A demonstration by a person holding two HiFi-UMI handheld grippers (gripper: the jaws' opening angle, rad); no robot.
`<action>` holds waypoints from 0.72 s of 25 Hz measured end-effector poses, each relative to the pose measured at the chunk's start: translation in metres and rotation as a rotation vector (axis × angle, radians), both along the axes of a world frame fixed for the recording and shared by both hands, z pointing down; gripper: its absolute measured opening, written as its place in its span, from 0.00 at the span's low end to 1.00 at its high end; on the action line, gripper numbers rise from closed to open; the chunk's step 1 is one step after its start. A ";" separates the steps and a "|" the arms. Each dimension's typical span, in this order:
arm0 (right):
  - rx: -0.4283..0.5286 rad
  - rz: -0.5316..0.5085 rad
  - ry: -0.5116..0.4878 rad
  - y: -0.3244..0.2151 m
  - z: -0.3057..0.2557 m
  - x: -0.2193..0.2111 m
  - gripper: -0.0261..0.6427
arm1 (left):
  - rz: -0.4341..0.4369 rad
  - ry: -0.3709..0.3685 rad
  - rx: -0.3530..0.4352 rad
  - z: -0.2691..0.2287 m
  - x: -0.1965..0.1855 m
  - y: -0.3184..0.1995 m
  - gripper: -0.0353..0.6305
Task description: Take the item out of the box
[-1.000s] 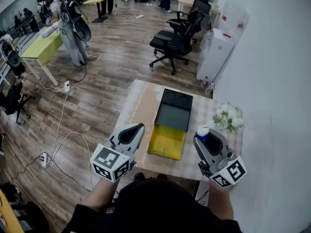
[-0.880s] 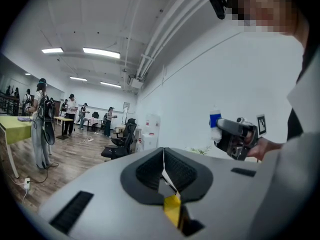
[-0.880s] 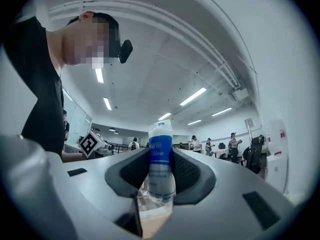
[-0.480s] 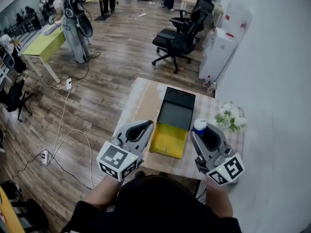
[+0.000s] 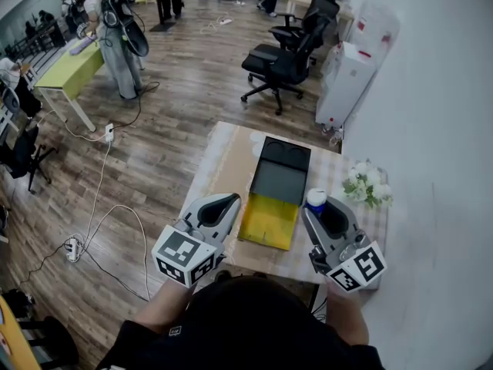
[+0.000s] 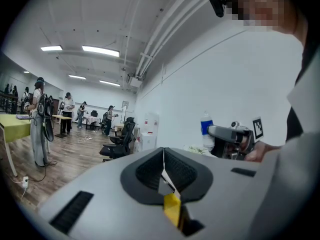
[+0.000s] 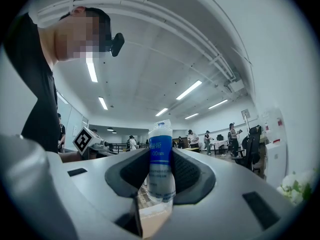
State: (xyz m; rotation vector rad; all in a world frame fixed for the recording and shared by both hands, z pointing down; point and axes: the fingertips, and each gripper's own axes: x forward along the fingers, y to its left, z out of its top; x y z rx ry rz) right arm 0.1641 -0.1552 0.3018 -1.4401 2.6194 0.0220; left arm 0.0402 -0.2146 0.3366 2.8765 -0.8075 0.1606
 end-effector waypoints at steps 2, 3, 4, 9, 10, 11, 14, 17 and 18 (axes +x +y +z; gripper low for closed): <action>-0.004 0.005 0.000 0.000 0.002 0.002 0.24 | 0.000 0.000 -0.002 0.002 0.000 -0.001 0.08; -0.006 0.008 0.001 0.000 0.002 0.002 0.24 | 0.000 0.000 -0.005 0.002 0.000 -0.002 0.08; -0.008 0.010 0.002 0.000 0.003 0.003 0.24 | 0.002 0.000 -0.006 0.003 0.000 -0.002 0.08; -0.012 0.018 0.009 0.002 0.002 0.005 0.24 | 0.016 0.007 -0.011 0.004 0.004 0.000 0.08; -0.012 0.019 0.010 0.003 0.001 0.005 0.24 | 0.018 0.008 -0.012 0.004 0.004 0.000 0.08; -0.012 0.020 0.011 0.003 0.001 0.005 0.24 | 0.020 0.009 -0.013 0.003 0.005 0.000 0.08; -0.014 0.021 0.014 0.004 0.000 0.005 0.24 | 0.021 0.010 -0.014 0.003 0.004 0.000 0.08; -0.013 0.022 0.016 0.003 0.000 0.006 0.24 | 0.024 0.011 -0.015 0.004 0.006 0.000 0.08; -0.012 0.022 0.016 0.003 0.000 0.006 0.24 | 0.025 0.012 -0.015 0.005 0.006 0.000 0.08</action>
